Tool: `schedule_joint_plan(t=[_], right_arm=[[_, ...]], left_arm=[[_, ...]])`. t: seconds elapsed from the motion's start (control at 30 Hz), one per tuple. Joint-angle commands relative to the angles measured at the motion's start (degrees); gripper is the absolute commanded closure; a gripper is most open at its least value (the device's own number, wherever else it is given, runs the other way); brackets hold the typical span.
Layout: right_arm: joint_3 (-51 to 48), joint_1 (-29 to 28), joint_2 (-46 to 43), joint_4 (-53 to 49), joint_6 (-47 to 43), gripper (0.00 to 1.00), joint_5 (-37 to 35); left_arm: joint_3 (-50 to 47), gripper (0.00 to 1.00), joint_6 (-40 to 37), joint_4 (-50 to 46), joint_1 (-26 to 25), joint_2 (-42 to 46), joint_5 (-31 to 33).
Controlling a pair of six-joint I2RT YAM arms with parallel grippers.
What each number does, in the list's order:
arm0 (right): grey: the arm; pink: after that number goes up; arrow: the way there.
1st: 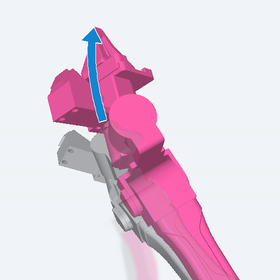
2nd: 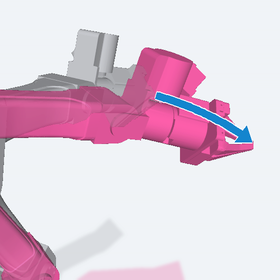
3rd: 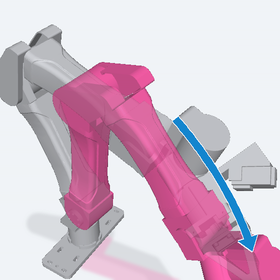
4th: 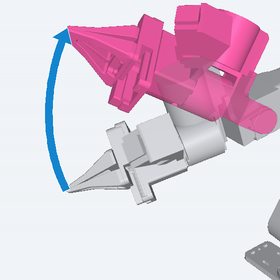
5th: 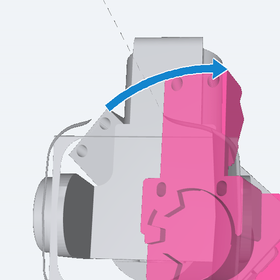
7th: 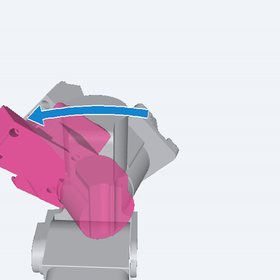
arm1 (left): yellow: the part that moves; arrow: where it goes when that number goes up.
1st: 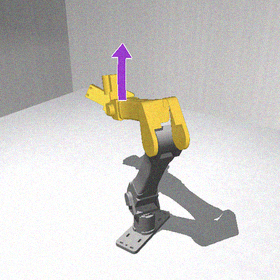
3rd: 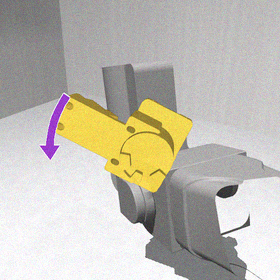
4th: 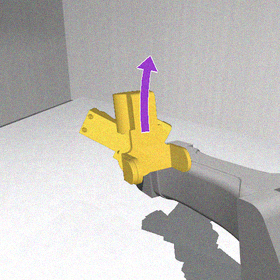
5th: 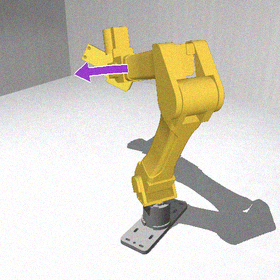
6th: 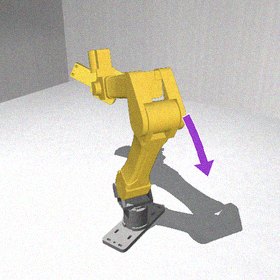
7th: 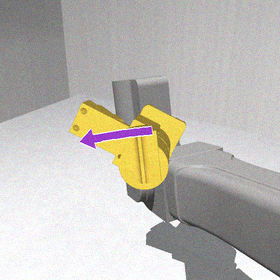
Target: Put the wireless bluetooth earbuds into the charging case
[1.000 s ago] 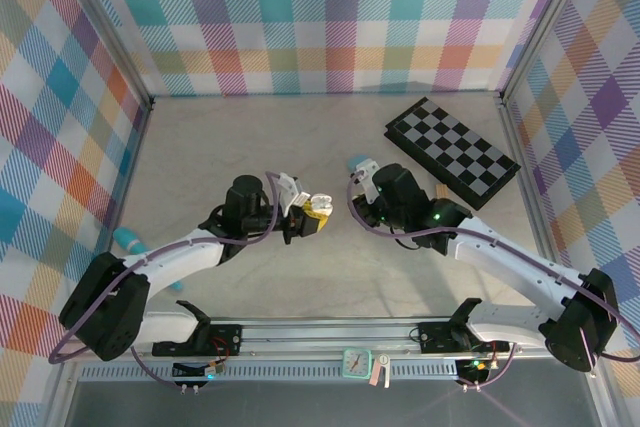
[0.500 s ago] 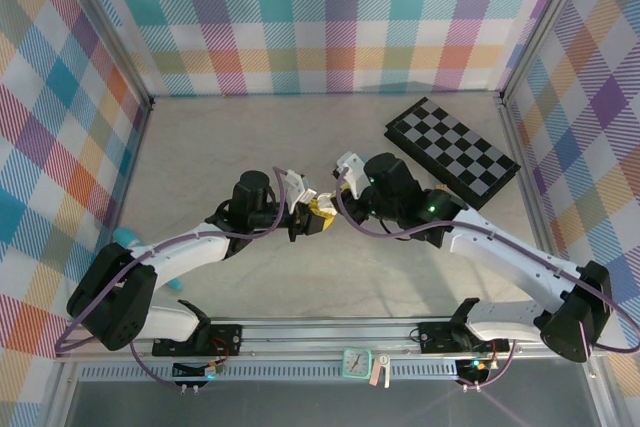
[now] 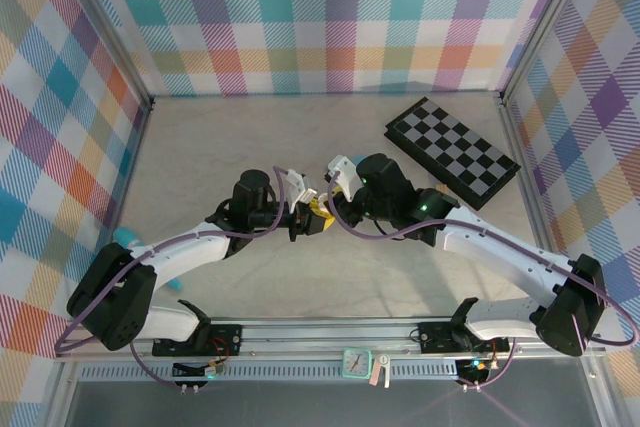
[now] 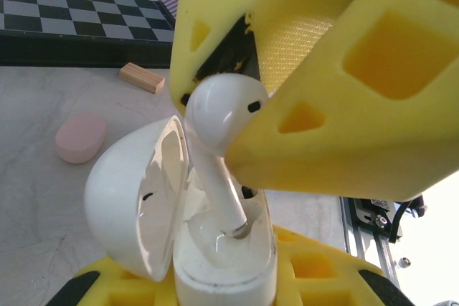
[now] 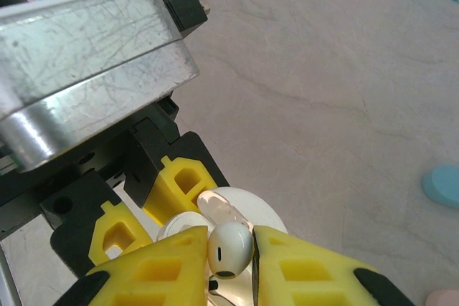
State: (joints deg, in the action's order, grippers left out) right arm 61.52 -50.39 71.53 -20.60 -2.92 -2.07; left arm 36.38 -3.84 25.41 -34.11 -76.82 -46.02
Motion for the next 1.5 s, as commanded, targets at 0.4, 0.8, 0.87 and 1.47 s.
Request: schedule_joint_plan(t=[0.4,0.8,0.87,1.47], right_arm=[[2.1,-0.6,-0.5,-3.2,-5.8,0.78,-0.9],[2.6,-0.8,0.6,-4.8,-6.9,0.77,5.3],[2.6,-0.9,0.8,-4.9,-6.9,0.77,5.8],[0.9,0.4,-6.2,-2.5,-3.1,0.41,5.7]], left_arm=[[1.6,0.94,0.2,-0.3,-0.6,1.1,-1.5],[2.1,0.94,0.3,-0.4,-0.8,1.7,-1.2],[2.2,0.94,0.3,-0.3,-0.8,1.8,-1.3],[0.6,0.94,0.0,2.2,-0.8,3.2,0.2]])
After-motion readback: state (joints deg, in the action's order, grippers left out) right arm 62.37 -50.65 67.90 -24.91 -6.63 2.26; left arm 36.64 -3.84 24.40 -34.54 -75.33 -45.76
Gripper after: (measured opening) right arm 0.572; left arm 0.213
